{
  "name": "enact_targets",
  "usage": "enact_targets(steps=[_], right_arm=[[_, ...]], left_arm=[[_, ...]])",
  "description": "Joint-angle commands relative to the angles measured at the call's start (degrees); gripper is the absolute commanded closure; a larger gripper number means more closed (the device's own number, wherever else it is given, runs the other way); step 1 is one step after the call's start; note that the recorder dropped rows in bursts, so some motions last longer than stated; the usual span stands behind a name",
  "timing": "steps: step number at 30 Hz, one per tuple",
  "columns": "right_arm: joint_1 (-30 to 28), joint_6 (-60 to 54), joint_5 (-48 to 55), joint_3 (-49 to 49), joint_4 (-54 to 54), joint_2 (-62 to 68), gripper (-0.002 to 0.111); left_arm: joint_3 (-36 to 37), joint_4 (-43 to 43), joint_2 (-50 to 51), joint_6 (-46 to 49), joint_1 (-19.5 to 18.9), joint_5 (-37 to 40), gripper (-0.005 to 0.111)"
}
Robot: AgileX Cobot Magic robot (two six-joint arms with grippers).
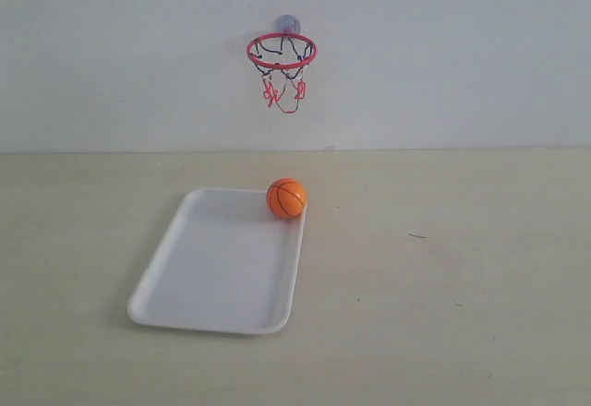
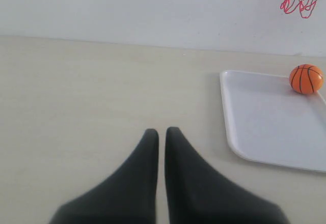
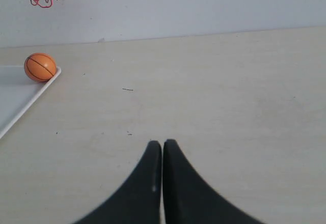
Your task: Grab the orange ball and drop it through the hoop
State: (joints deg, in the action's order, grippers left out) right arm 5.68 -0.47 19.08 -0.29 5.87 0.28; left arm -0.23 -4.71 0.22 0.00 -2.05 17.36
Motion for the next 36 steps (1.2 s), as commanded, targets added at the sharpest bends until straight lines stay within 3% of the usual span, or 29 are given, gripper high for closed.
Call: enact_targets(steps=[1, 5, 12, 20, 21, 24, 28, 36], right_arm=[[0.0, 0.1, -0.5, 0.3, -0.4, -0.3, 0.109], [0.0, 0.5, -1.6, 0.3, -0.4, -0.3, 0.109], [0.0, 0.5, -18.1, 0.3, -0.4, -0.3, 0.109], [0.0, 9.2, -60.0, 0.3, -0.4, -0.3, 0.109], [0.0, 8.6, -61.3, 0.3, -0.4, -0.3, 0.109], [0.0, 2.4, -52.3, -4.2, -0.4, -0.3, 0.109], [0.0, -6.6, -30.2, -15.6, -0.4, 4.6, 0.109], [0.0, -2.3, -16.4, -32.4, -0.2, 32.8, 0.109]], left_arm=[[0.2, -0.4, -0.2, -0.4, -0.1, -0.7, 0.103], [0.2, -0.4, -0.2, -0.4, -0.1, -0.7, 0.103], [0.2, -0.4, -0.2, -0.4, -0.1, -0.7, 0.103], [0.2, -0.4, -0.2, -0.4, -0.1, -0.7, 0.103], [0.2, -0.4, -0.2, -0.4, -0.1, -0.7, 0.103], [0.2, -0.4, -0.2, -0.4, -0.1, -0.7, 0.103], [0.2, -0.4, -0.2, -0.4, -0.1, -0.7, 0.103], [0.2, -0.4, -0.2, -0.4, -0.1, -0.7, 0.103]])
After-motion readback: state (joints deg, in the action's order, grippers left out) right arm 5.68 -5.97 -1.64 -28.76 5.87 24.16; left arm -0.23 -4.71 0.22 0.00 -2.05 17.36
